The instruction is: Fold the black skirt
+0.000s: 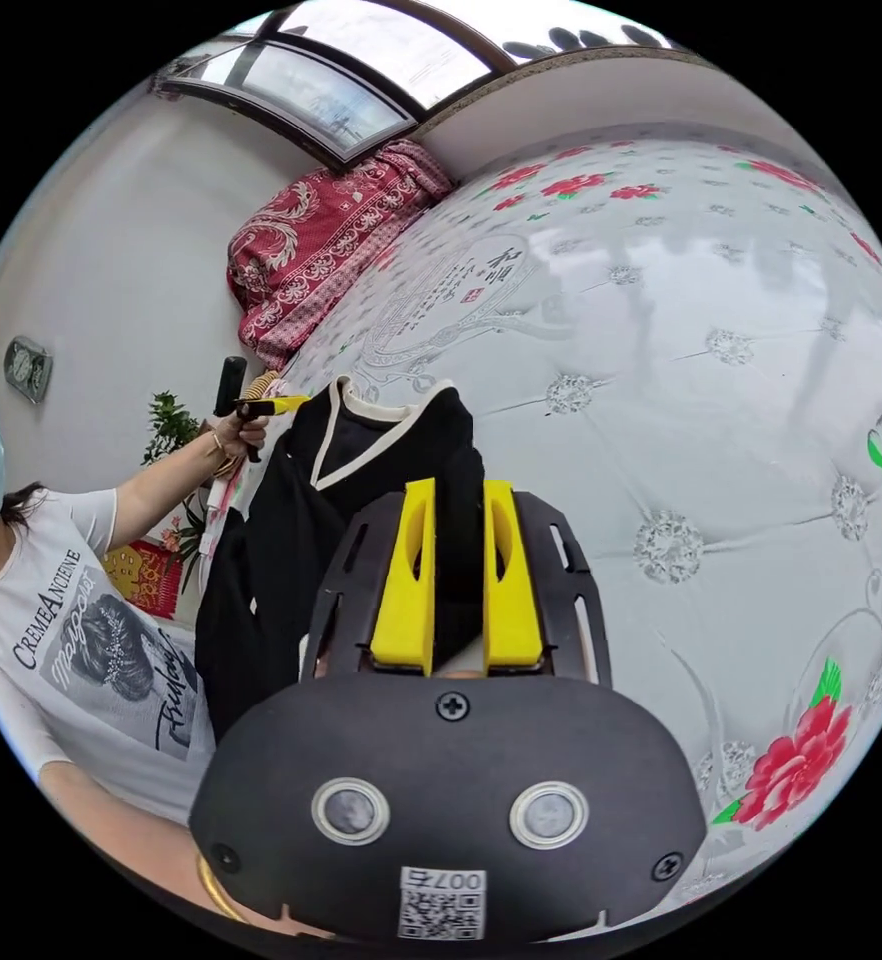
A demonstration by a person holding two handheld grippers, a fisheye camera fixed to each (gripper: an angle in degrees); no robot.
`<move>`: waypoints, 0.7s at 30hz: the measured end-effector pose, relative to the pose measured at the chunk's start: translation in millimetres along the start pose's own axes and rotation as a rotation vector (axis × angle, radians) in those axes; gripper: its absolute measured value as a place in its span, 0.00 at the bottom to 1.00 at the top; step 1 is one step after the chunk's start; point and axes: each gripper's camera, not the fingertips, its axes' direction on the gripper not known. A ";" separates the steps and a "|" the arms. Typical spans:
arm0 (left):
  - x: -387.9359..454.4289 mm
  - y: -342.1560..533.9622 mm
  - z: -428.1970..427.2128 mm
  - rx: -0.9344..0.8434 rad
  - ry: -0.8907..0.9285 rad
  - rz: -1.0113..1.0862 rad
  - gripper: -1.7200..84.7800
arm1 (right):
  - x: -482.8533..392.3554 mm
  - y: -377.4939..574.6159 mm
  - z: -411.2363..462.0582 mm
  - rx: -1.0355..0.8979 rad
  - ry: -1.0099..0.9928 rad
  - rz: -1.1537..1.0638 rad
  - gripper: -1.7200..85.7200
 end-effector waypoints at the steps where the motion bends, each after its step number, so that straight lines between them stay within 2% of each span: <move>1: -3.0 -2.2 3.3 -0.019 0.002 -0.001 0.14 | 0.4 -0.3 -0.4 0.010 0.006 -0.001 0.07; 3: -15.9 -8.9 15.7 -0.097 0.019 -0.009 0.03 | 4.4 -3.4 -1.4 -0.003 -0.024 0.012 0.04; 10: -15.1 -4.4 -21.2 -0.038 0.072 0.086 0.01 | -21.4 -1.9 -38.1 0.054 -0.090 -0.044 0.02; 16: 47.6 40.9 -81.1 -0.007 0.030 0.274 0.01 | -120.2 31.6 -98.4 0.115 -0.063 -0.229 0.02; 21: 118.0 134.2 -120.1 0.009 -0.028 0.440 0.01 | -234.4 107.5 -136.4 0.111 0.019 -0.391 0.02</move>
